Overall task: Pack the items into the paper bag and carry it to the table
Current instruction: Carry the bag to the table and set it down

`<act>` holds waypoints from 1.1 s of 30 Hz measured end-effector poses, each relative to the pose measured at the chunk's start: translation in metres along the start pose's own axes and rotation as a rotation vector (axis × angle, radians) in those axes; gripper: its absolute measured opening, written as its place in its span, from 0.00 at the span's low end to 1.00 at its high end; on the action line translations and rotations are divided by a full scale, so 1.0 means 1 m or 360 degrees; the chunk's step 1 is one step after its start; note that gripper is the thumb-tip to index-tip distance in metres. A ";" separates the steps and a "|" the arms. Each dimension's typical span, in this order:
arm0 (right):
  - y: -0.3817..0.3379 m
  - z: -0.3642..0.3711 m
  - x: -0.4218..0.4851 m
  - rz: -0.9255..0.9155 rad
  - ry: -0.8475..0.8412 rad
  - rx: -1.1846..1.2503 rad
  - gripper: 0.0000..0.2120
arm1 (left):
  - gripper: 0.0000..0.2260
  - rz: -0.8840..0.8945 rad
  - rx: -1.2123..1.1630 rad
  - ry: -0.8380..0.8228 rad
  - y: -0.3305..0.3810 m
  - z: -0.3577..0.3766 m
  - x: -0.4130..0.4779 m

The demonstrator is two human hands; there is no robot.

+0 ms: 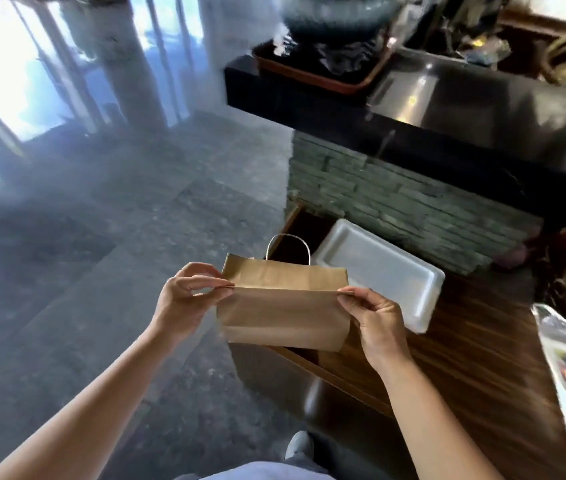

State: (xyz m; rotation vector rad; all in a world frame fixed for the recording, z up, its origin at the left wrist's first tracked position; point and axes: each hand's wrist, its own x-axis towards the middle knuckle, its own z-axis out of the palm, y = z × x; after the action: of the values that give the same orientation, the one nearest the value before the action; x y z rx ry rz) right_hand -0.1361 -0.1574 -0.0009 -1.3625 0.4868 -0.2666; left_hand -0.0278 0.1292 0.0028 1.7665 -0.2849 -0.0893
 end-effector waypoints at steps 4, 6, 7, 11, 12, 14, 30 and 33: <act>0.007 0.126 -0.010 0.0117 -0.0304 0.0193 0.07 | 0.08 -0.0033 -0.0077 0.0340 -0.010 -0.114 -0.044; 0.021 0.202 -0.026 0.0149 -0.0503 0.0172 0.09 | 0.12 -0.0101 -0.0146 0.0566 -0.022 -0.182 -0.081; 0.028 0.234 -0.034 0.0149 -0.0592 0.0161 0.10 | 0.13 -0.0132 -0.0154 0.0677 -0.028 -0.209 -0.098; 0.065 0.392 -0.088 0.0202 -0.1127 0.0108 0.14 | 0.11 -0.0146 -0.0163 0.1239 -0.047 -0.330 -0.196; 0.071 0.422 -0.103 0.0226 -0.1248 0.0114 0.16 | 0.11 -0.0159 -0.0167 0.1345 -0.049 -0.351 -0.218; 0.087 0.491 -0.149 0.0300 -0.1521 0.0097 0.17 | 0.11 -0.0213 -0.0148 0.1625 -0.052 -0.396 -0.279; 0.206 0.856 -0.490 0.0683 -0.2966 -0.0359 0.08 | 0.08 -0.0109 -0.0819 0.3277 -0.078 -0.599 -0.585; 0.216 0.913 -0.553 0.0768 -0.3104 -0.0324 0.06 | 0.08 -0.0038 -0.0794 0.3439 -0.077 -0.649 -0.621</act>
State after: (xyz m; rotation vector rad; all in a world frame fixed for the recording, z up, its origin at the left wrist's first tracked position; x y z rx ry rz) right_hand -0.1999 0.9299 0.0047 -1.0627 -0.8341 1.4510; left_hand -0.4770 0.9103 0.0094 0.5994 1.1996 1.4802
